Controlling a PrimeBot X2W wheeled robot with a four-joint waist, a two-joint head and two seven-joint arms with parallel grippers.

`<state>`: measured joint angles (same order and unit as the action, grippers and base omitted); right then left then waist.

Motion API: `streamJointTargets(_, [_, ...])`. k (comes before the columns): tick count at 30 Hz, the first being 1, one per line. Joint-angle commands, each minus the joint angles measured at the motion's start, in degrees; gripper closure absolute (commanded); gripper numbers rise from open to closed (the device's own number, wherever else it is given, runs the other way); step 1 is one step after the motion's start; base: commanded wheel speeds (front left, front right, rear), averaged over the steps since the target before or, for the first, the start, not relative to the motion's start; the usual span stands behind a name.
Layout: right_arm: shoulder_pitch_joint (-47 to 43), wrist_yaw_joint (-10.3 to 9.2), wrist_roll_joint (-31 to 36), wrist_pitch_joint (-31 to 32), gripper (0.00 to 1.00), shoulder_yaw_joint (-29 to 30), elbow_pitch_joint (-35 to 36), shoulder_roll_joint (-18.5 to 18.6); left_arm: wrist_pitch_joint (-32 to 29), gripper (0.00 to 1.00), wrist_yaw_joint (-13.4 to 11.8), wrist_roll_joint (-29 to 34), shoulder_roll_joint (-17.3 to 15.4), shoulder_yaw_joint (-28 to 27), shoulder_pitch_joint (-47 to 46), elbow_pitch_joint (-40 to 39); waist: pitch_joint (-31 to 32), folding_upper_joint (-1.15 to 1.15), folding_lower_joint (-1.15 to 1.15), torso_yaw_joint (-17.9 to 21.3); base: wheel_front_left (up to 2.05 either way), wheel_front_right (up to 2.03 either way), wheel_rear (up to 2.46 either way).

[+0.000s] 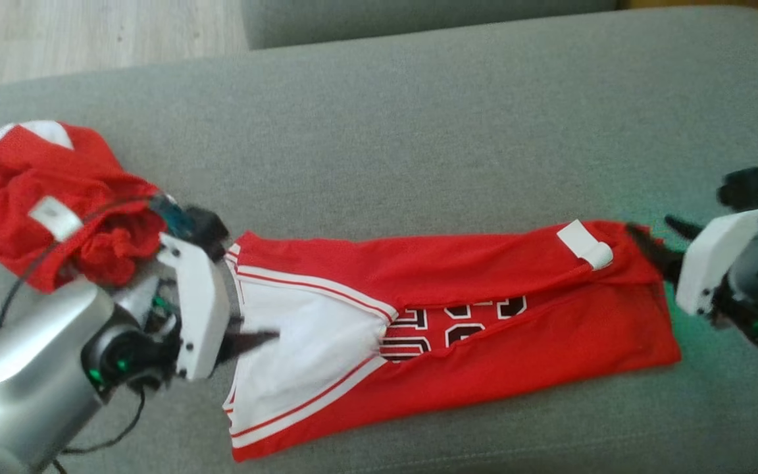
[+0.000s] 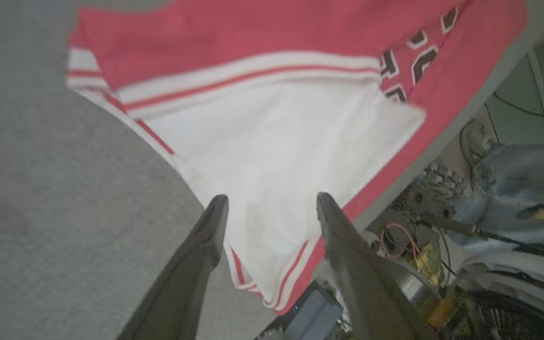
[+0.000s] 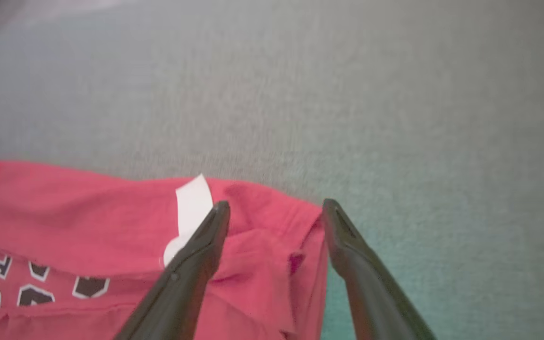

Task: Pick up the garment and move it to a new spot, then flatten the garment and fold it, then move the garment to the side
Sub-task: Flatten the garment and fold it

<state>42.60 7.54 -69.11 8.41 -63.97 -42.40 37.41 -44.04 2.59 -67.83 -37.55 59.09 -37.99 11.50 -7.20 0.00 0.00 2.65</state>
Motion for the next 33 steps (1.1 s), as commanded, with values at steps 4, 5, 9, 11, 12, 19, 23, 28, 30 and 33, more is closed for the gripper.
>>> streamJointTargets(4, [-1.5, -0.05, -1.5, -9.9, 0.0, 4.6, 1.8, 2.6, 12.8, 0.0, -3.0, 3.3, -1.9, -9.1, -2.6, -2.9, 2.9, 0.0, 0.0, -0.2, 0.0, 0.0, 0.0])
streamJointTargets(5, [-1.8, -0.05, -1.6, -12.8, 0.0, 5.8, 2.0, 2.6, 15.6, 0.0, -4.2, 4.3, -1.9, -10.0, -2.2, -3.4, 3.2, 0.0, 0.0, -0.3, 0.0, 0.0, 0.0])
streamJointTargets(9, [-2.9, -0.05, -1.4, -20.4, 0.0, 9.4, 2.2, 2.2, 25.0, 0.0, -9.0, 8.3, -1.6, -12.6, -0.1, -5.3, 4.0, 0.0, 0.0, -0.7, 0.0, 0.0, 0.0])
streamJointTargets(11, [-3.6, -0.05, -0.8, -22.6, 0.0, 12.4, 3.0, 1.8, 30.9, 0.0, -12.5, 11.2, -1.3, -13.8, 1.6, -6.6, 4.3, 0.0, 0.0, -1.1, 0.0, 0.0, 0.0])
streamJointTargets(12, [-4.0, -0.05, -0.1, -23.1, 0.0, 14.1, 3.5, 1.5, 33.9, 0.0, -14.4, 12.6, -1.1, -14.5, 2.6, -7.1, 4.4, 0.0, 0.0, -1.2, 0.0, 0.0, 0.0])
streamJointTargets(19, [-13.5, -0.05, 14.6, -23.4, 0.0, 37.8, 12.6, -4.7, 53.1, 0.0, -23.9, 15.9, 2.4, -19.7, 13.0, -10.3, 5.5, 0.0, 0.0, -1.3, 0.0, 0.0, 0.0])
streamJointTargets(23, [-24.6, -0.05, 24.6, -23.4, 0.0, 49.0, 18.7, -11.9, 58.7, 0.0, -26.5, 18.2, 5.8, -23.8, 20.0, -11.3, 5.8, 0.0, 0.0, -1.5, 0.0, 0.0, 0.0])
streamJointTargets(28, [-34.5, -0.05, 32.2, -23.4, 0.0, 55.8, 22.5, -18.1, 59.0, 0.0, -26.4, 29.3, 12.7, -32.3, 28.3, -15.9, 5.3, 0.0, 0.0, -1.8, 0.0, 0.0, 0.0])
streamJointTargets(30, [-36.9, -0.05, 34.0, -23.4, 0.0, 57.4, 22.9, -19.6, 59.0, 0.0, -25.5, 33.2, 15.4, -34.6, 31.0, -16.5, 5.1, 0.0, 0.0, -1.9, 0.0, 0.0, 0.0])
streamJointTargets(33, [-38.2, -0.05, 35.8, -22.9, 0.0, 59.0, 23.1, -21.0, 59.0, 0.0, -23.3, 36.3, 19.1, -37.6, 33.8, -16.1, 4.8, 0.0, 0.0, -2.0, 0.0, 0.0, 0.0])
